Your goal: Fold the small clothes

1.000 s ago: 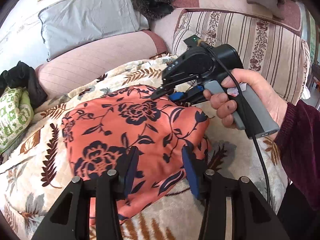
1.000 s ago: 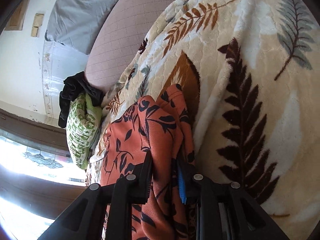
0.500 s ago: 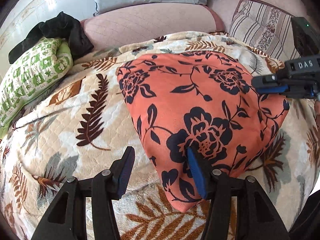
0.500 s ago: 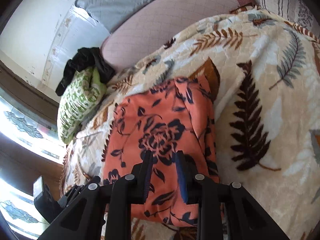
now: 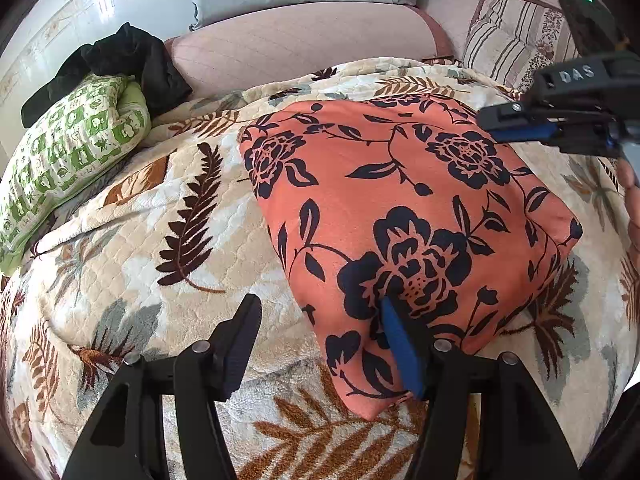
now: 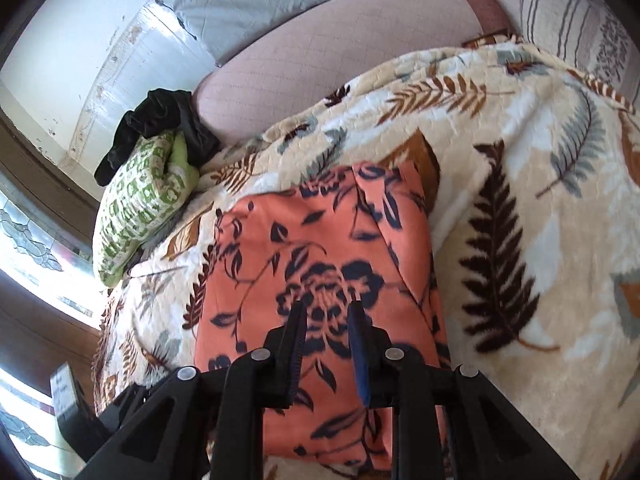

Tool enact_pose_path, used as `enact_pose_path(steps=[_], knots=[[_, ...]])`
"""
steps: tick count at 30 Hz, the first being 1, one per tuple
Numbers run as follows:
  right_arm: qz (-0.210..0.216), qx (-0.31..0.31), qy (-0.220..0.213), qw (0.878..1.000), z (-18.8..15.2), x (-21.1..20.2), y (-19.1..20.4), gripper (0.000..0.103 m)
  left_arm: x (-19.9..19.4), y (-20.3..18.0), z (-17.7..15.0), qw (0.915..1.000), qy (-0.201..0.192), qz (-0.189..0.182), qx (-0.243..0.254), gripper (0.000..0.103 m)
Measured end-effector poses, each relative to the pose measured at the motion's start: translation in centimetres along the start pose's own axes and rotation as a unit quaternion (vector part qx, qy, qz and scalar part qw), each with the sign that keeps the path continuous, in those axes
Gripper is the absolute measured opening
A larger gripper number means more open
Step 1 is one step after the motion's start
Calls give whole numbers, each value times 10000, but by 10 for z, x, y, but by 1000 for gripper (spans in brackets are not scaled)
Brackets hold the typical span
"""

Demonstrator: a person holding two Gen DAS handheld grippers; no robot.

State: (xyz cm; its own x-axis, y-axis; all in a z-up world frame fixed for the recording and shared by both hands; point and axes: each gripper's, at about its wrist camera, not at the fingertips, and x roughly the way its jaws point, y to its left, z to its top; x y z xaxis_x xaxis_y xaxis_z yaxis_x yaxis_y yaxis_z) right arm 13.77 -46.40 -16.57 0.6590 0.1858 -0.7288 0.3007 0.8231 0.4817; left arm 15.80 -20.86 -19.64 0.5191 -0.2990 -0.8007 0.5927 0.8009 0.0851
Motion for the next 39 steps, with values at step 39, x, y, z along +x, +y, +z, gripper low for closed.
enact_pose_path(steps=[39], knots=[[-98,-454,411,9981,39,125,57,25,2,0,0,9999,-49,41,154,67]])
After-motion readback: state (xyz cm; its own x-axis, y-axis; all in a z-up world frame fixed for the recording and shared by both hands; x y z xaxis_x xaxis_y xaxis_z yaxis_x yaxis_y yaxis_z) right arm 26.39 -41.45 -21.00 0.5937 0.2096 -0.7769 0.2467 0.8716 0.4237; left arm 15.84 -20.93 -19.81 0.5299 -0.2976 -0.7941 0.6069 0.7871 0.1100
